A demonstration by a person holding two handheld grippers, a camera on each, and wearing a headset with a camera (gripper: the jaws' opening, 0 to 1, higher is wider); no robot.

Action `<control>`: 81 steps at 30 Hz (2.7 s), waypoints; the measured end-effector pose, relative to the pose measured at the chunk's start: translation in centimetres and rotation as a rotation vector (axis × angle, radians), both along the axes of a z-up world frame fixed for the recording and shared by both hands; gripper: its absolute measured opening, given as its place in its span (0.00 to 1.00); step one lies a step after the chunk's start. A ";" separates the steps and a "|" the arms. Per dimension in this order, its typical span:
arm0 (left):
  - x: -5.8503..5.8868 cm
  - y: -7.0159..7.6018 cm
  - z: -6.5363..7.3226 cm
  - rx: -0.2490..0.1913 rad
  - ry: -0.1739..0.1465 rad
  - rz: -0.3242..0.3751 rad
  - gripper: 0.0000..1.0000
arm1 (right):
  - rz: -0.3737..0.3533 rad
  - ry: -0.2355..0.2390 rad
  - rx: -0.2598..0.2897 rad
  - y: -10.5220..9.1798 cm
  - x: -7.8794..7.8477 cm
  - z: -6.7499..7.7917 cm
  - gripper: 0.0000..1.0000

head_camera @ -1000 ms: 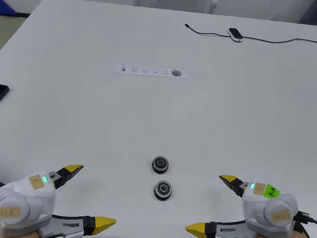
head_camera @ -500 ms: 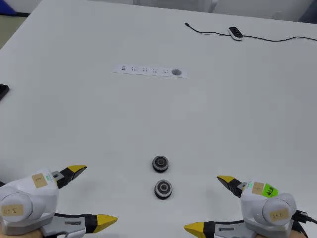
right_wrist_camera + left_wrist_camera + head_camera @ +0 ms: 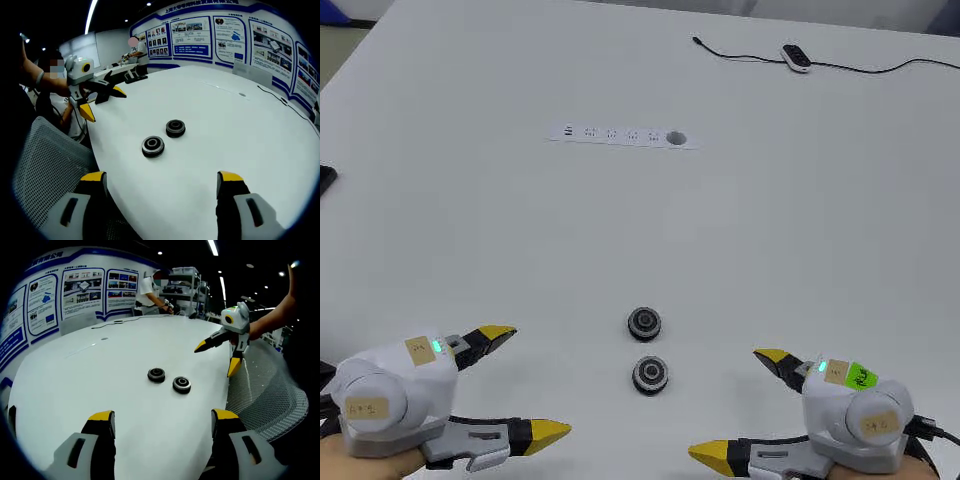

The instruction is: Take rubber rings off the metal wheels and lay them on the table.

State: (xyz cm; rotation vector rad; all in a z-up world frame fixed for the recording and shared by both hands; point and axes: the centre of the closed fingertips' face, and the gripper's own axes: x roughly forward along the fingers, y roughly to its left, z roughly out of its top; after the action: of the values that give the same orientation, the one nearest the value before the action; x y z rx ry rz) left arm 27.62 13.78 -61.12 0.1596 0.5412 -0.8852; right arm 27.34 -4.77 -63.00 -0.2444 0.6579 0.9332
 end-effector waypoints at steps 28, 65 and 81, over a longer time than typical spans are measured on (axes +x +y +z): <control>1.1 -3.8 0.4 0.009 -0.006 -0.103 0.64 | 0.013 0.017 0.018 1.3 0.1 -0.4 0.90; 1.8 -7.8 -0.3 0.063 -0.003 -0.187 0.41 | 0.033 0.026 0.029 2.4 0.0 -0.5 0.87; 2.2 -9.7 -0.9 0.080 0.007 -0.214 0.31 | 0.039 0.028 0.040 2.9 0.0 -0.4 0.86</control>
State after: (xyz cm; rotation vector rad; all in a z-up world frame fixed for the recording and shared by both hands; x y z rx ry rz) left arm 29.78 4.08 -62.00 0.2916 0.5730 -1.0733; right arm 27.38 -1.86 -63.45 -0.2095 0.6612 0.9877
